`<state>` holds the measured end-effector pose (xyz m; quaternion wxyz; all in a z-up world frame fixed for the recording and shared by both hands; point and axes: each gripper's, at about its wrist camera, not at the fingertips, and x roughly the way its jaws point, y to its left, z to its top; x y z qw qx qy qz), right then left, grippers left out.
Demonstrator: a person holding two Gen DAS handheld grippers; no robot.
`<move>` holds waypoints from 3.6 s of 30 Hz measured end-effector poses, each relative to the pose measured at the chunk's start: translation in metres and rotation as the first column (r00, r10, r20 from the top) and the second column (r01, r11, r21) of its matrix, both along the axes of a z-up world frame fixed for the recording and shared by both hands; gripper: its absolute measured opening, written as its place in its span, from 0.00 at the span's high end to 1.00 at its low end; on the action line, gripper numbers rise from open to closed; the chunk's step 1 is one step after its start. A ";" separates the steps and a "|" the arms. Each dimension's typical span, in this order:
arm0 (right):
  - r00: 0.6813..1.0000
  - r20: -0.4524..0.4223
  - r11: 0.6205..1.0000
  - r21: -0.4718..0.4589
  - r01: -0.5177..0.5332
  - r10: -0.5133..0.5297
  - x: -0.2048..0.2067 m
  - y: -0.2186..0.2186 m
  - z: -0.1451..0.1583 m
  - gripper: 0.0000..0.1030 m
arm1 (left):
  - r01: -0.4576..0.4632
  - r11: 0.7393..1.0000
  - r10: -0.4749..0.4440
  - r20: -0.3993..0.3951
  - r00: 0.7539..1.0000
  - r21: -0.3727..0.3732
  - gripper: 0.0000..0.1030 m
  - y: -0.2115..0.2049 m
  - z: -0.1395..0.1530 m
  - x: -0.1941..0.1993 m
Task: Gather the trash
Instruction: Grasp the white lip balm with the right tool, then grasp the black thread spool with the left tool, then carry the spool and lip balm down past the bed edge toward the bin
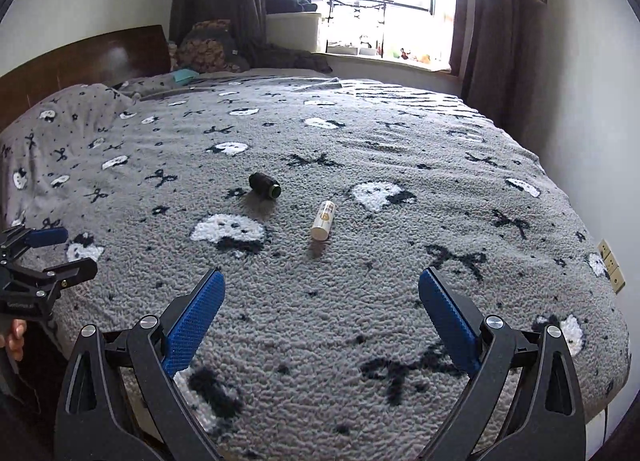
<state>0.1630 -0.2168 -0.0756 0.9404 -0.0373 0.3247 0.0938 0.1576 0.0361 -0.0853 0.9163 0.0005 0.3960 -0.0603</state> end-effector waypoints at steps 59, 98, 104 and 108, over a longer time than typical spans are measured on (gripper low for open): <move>0.993 -0.114 1.000 -0.005 0.011 -0.011 0.070 -0.051 -0.045 0.80 | 0.124 0.990 -0.119 -0.077 0.990 0.061 0.48 -0.119 -0.040 0.176; 0.997 -0.020 0.997 -0.020 -0.073 0.073 -0.181 0.003 -0.032 0.80 | 0.164 0.986 -0.165 0.077 0.983 0.014 0.48 -0.070 -0.010 -0.180; 0.986 -0.147 0.996 -0.041 -0.085 0.078 -0.181 0.010 -0.082 0.80 | 0.139 0.990 -0.138 -0.044 0.989 0.012 0.48 -0.065 -0.063 -0.185; 0.972 -0.220 0.995 -0.035 -0.097 0.087 -0.181 0.013 -0.110 0.80 | 0.127 0.991 -0.121 -0.134 0.984 0.039 0.48 -0.065 -0.103 -0.187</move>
